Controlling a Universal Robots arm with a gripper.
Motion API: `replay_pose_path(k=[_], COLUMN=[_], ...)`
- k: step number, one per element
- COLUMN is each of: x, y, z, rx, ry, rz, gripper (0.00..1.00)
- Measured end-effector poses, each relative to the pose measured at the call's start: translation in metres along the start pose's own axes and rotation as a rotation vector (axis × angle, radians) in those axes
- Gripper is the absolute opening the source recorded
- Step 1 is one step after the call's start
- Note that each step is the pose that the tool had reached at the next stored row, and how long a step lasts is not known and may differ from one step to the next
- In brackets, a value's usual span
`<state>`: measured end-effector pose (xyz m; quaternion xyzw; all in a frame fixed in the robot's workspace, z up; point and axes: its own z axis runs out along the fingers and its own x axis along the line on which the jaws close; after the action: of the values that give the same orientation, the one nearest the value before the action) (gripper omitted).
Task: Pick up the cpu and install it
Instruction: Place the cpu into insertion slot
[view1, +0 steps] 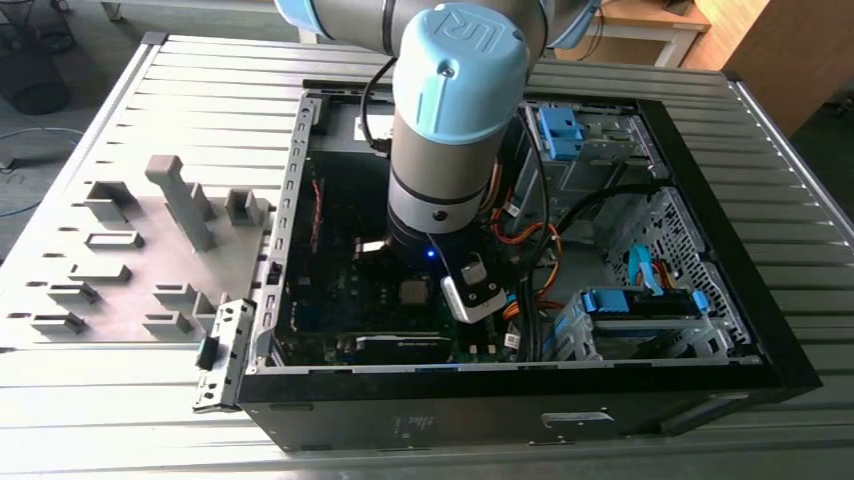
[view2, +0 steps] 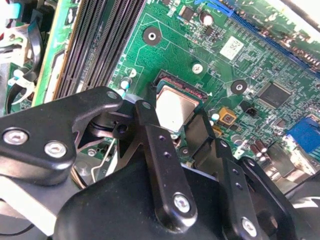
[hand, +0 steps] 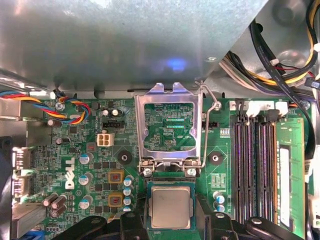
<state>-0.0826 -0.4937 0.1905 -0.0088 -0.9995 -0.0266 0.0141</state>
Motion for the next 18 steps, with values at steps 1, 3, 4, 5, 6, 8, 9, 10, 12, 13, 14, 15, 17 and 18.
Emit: replay_pose_path(k=[1,3,4,5,6,8,9,10,12,13,14,15,17,18], x=[0.0,-0.0001,0.0,0.0,0.0,0.0,0.0,0.0,-0.0001,-0.0001,-0.0001,-0.0001,-0.0001,-0.0001], y=[-0.0001,-0.0004,-0.0004,-0.0005,-0.0005,-0.0006,-0.0006,-0.0005,-0.0005,-0.0005,-0.0005,-0.0005,-0.0006,-0.0007], z=[0.0002,0.0005,0.0006,0.0008,0.001,0.0013,0.0014,0.0015,0.0016,0.0016,0.0016,0.0016,0.0018,0.0019], rx=[0.0001,-0.0001,0.0,0.0002,0.0004,0.0006,0.0006,0.0006,0.0006,0.0007,0.0007,0.0007,0.0008,0.0008], ry=[0.0001,0.0001,0.0001,0.0002,0.0004,0.0006,0.0007,0.0009,0.0011,0.0012,0.0012,0.0013,0.0014,0.0014], rz=[-0.001,-0.002,-0.003,-0.004,-0.005,-0.009,-0.011,-0.014,-0.02,-0.022,-0.023,-0.024,-0.025,-0.025], gripper=[0.47,0.47,0.47,0.47,0.47,0.47,0.47,0.47,0.47,0.47,0.47,0.47,0.47,0.47])
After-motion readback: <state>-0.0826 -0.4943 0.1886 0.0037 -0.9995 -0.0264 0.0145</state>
